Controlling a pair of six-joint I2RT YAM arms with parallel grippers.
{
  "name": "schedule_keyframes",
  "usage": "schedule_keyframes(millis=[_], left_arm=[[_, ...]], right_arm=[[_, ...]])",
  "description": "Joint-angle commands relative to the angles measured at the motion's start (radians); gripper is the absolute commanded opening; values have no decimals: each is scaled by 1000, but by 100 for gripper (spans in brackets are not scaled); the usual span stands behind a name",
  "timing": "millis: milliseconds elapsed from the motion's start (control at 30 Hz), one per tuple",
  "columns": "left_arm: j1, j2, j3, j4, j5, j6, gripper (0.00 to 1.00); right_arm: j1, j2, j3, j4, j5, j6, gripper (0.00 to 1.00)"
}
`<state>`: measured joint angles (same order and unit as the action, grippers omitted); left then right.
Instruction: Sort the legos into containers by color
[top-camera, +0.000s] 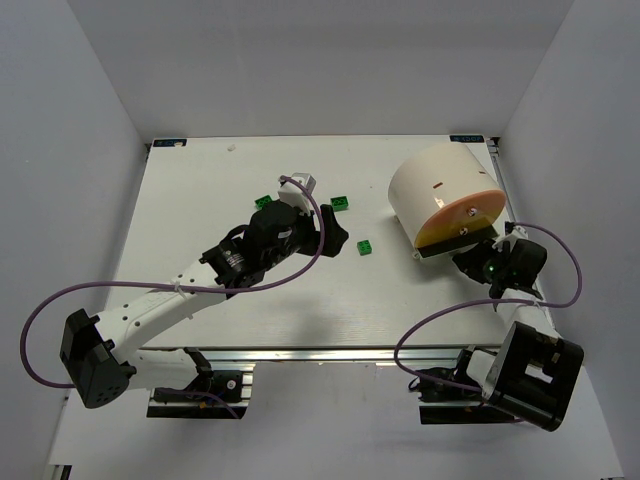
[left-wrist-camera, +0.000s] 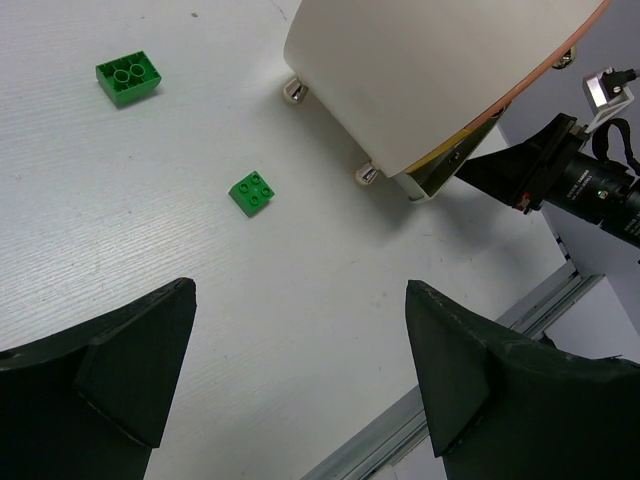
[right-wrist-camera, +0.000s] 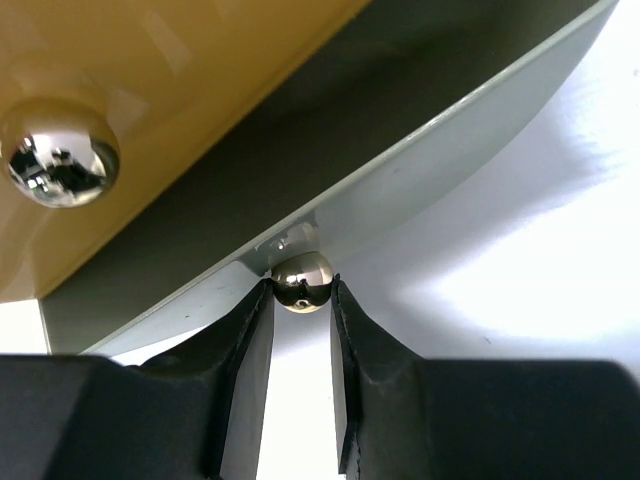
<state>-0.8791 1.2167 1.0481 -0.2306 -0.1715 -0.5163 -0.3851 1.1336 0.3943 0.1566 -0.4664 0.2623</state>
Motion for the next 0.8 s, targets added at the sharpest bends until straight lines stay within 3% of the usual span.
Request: schedule_keyframes(millis=[0,567,600,633,733,767], left_arm=[[3,-29,4,27,17,-2,95],[3,-25,-8,47,38,-8,95],[3,-23,-8,48,41,-8,95],[3,-23,-10,47,43,-10,95],[3,-6,-7,45,56,-13,95],[3,0,0,43,61,-13,95]], right_arm=[[-18,-44,-5,-74,35,-41,14],[-63,-49,55,-250,51,-89,16],[-61,-48,57,-255,52,-90,19],[-61,-44,57,-252,51,-90,31],[-63,-26,64,-252,29,-92,50],[-64,-17,69,-259,17,-98,52]])
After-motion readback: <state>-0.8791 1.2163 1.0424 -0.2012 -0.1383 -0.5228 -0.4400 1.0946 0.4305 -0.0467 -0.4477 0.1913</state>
